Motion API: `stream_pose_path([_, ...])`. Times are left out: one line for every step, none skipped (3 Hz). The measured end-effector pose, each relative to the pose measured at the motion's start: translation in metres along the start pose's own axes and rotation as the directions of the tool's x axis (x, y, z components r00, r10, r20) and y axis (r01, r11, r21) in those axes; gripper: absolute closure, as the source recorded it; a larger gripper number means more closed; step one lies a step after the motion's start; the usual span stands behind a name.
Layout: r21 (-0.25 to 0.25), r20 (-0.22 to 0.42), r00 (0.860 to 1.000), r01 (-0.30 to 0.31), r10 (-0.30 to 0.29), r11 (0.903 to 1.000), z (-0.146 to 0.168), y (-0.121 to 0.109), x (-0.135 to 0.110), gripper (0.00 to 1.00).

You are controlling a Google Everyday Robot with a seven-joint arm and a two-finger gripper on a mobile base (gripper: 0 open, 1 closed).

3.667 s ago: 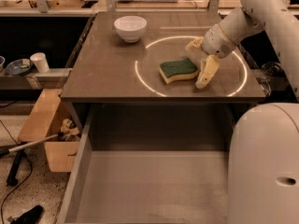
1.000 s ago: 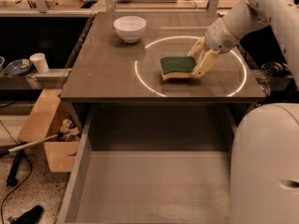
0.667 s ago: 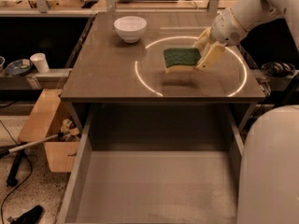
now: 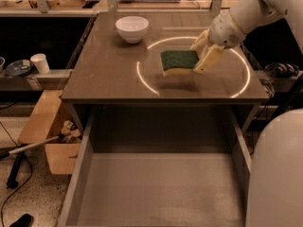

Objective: Place sponge into top drawer

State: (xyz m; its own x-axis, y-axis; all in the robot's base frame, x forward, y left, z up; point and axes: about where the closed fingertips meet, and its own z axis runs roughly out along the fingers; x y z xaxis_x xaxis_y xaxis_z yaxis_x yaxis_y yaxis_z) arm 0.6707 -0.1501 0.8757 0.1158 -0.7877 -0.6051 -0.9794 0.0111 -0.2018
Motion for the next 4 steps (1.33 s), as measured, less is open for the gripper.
stream_pose_path([0.011, 0.006, 1.000, 0.009, -0.009, 0.9999, -0.001, 0.024, -0.021, 1.00])
stream_pose_path([0.019, 0.010, 1.000, 0.003, -0.003, 0.9998, -0.004, 0.062, -0.041, 1.00])
stream_pose_path([0.023, -0.037, 0.998, -0.043, 0.044, 0.9988, -0.008, 0.130, -0.049, 1.00])
stream_pose_path([0.025, -0.037, 0.998, -0.044, 0.045, 0.9987, -0.009, 0.130, -0.049, 1.00])
